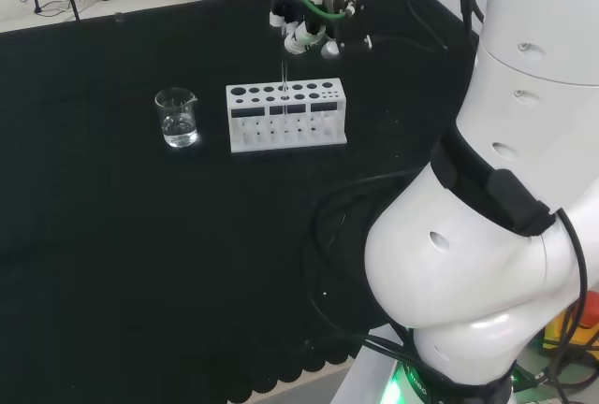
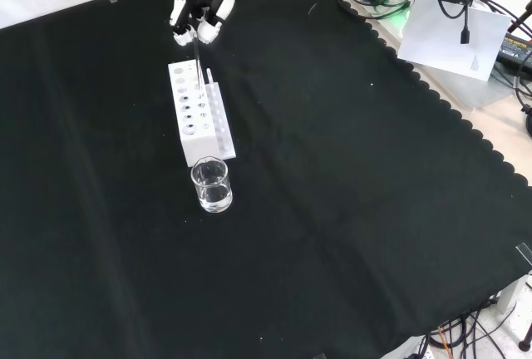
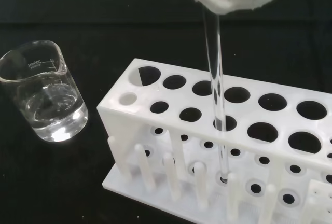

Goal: Put the glass rod back on the white test tube rack.

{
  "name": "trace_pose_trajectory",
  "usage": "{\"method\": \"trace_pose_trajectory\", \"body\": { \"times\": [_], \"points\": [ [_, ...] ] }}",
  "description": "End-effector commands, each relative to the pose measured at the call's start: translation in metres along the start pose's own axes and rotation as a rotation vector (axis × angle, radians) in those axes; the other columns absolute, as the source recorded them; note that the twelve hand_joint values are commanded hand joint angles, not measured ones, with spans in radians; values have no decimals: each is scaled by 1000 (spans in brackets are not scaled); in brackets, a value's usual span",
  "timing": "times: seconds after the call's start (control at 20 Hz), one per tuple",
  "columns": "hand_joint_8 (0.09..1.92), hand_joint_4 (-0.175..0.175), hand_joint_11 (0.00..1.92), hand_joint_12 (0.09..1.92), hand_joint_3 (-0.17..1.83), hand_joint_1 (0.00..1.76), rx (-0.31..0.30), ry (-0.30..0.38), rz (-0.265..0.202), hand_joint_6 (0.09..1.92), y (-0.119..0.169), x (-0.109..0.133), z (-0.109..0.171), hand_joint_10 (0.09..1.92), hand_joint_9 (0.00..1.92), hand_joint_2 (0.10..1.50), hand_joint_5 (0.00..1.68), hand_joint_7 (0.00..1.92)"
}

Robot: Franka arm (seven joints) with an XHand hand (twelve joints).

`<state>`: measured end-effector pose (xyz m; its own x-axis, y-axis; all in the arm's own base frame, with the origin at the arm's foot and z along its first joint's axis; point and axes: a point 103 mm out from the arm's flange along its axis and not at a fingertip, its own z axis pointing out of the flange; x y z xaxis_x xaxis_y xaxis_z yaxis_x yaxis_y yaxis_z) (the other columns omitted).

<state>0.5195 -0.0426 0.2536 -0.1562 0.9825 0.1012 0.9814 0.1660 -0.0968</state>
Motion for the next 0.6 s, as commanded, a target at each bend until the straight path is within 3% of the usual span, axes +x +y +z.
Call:
{"method": "trace_pose_trajectory", "body": {
  "times": [0.05,0.6],
  "points": [
    [700,-175,1883,957,-175,1453,-1,-9,-11,927,-1,9,-3,730,1753,868,627,1019],
    [702,-175,1896,970,-175,1459,-23,-9,-24,916,-2,16,-13,757,1760,859,613,990]
  ]
}}
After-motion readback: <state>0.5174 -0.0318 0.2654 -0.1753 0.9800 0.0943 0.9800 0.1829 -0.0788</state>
